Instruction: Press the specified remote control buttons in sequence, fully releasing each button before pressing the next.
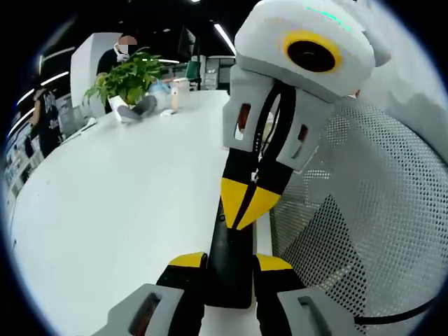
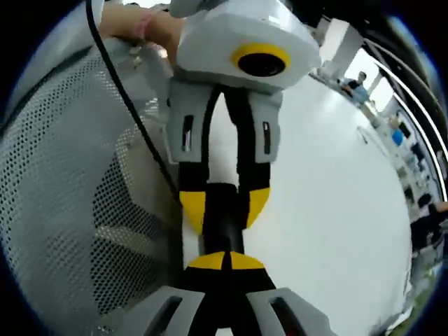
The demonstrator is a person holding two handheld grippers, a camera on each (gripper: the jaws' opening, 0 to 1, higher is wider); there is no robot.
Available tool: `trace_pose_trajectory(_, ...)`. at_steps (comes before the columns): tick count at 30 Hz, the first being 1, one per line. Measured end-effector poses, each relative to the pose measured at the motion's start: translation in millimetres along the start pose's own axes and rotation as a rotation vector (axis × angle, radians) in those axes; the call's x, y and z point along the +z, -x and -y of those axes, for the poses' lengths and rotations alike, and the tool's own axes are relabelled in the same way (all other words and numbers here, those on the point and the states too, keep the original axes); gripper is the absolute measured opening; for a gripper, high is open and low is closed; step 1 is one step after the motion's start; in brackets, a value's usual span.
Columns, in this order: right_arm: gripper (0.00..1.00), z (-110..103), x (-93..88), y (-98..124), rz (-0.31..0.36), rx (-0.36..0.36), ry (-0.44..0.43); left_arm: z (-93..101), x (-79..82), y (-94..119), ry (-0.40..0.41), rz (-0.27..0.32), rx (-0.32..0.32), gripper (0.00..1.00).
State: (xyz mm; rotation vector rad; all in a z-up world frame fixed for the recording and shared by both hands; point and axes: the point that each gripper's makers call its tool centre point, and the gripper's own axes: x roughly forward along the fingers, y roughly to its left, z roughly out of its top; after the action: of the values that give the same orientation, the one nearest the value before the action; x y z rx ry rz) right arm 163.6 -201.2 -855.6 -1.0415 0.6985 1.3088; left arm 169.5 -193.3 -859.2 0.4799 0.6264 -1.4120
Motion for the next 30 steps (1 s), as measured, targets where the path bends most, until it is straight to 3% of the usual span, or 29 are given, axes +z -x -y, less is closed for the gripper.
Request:
trace_pose_trajectory(6,0.00,4.2,0.4,1.0,0.041,-0.011,-0.143,0.1,-0.5,-0.2,-0.034,-0.019,0.007,0.24)
trace_pose_trajectory(11,0.00,1.9,0.1,2.5,0.088,-0.047,-0.126,0.2,-1.3,-0.1,-0.042,-0.026,0.008,0.24)
trace_pose_trajectory(16,0.00,4.4,0.8,2.8,0.130,-0.020,-0.190,0.5,-0.9,0.3,-0.045,-0.021,0.007,0.24)
trace_pose_trajectory(26,0.00,3.5,6.5,0.1,0.143,0.012,-0.105,0.5,-0.9,-0.1,-0.045,-0.017,0.006,0.24)
trace_pose_trajectory(30,0.00,3.2,7.3,0.3,0.162,0.092,-0.118,0.3,-0.6,-0.1,-0.046,-0.017,0.004,0.24)
